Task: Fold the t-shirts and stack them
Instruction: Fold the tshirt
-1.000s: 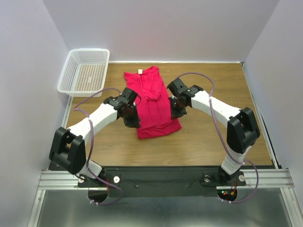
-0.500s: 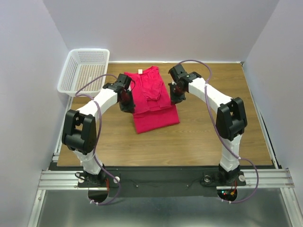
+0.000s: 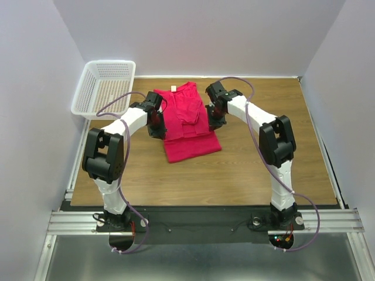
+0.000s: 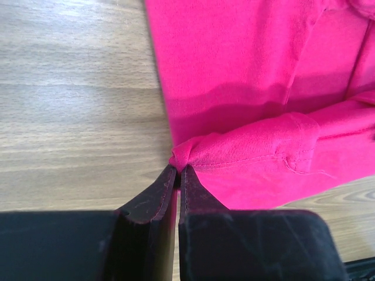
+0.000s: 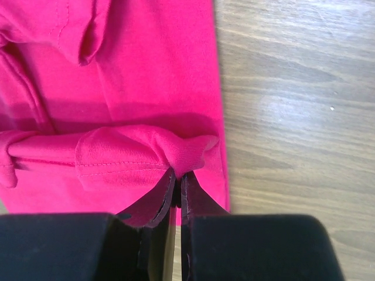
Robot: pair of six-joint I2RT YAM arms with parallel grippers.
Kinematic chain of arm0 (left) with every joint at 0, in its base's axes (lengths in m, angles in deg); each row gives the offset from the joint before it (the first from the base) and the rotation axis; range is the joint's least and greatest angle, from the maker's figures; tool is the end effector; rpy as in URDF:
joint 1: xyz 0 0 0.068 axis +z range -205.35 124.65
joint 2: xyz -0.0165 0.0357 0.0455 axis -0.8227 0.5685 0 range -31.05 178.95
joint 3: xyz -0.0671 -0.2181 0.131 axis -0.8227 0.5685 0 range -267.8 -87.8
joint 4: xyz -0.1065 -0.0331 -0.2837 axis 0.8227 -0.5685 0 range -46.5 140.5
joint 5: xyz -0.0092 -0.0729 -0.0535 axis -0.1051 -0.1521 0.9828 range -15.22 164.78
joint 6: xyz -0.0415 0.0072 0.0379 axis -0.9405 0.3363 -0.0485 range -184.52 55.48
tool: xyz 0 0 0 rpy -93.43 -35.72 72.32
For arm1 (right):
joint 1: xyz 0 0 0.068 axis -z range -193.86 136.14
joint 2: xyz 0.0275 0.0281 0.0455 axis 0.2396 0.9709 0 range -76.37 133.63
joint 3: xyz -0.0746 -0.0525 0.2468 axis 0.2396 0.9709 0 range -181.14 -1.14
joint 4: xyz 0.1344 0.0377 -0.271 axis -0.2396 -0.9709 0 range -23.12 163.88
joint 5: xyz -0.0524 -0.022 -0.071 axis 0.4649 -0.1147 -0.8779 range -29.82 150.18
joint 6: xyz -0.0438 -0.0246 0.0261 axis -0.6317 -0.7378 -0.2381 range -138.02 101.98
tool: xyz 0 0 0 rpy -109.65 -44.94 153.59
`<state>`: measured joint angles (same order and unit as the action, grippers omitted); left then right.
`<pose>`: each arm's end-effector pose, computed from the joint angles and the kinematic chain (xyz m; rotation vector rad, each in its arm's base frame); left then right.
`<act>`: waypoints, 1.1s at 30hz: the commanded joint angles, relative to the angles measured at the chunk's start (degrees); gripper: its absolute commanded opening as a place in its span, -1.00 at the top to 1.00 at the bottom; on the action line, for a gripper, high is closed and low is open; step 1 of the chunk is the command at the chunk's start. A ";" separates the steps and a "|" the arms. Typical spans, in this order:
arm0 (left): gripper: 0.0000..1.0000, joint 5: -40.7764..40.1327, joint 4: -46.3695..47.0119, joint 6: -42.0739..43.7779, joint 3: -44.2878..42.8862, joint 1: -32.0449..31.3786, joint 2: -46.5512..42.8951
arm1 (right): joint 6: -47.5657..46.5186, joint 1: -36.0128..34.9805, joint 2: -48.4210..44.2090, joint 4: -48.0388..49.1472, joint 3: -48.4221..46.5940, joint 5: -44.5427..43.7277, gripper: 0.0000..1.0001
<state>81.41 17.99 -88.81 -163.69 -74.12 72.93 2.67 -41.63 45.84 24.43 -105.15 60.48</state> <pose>0.3980 -0.1400 0.1772 -0.0884 2.6765 -0.4019 0.4367 0.2300 0.1894 -0.1730 2.7734 0.2317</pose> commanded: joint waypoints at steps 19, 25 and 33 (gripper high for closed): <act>1.00 -5.32 2.36 2.67 -2.85 0.92 2.19 | 0.58 2.37 2.41 2.96 -2.96 -2.14 0.91; 0.91 -5.76 3.86 2.41 -1.80 1.01 2.71 | 1.02 2.37 3.47 3.92 -3.66 -1.35 0.67; 0.40 -6.19 5.62 1.01 -1.71 1.36 1.75 | 1.28 2.37 4.26 5.50 -6.29 -0.56 0.50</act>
<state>77.20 22.38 -87.54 -166.03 -73.55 76.06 3.81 -39.84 50.13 27.45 -107.66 60.59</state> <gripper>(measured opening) 0.236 0.246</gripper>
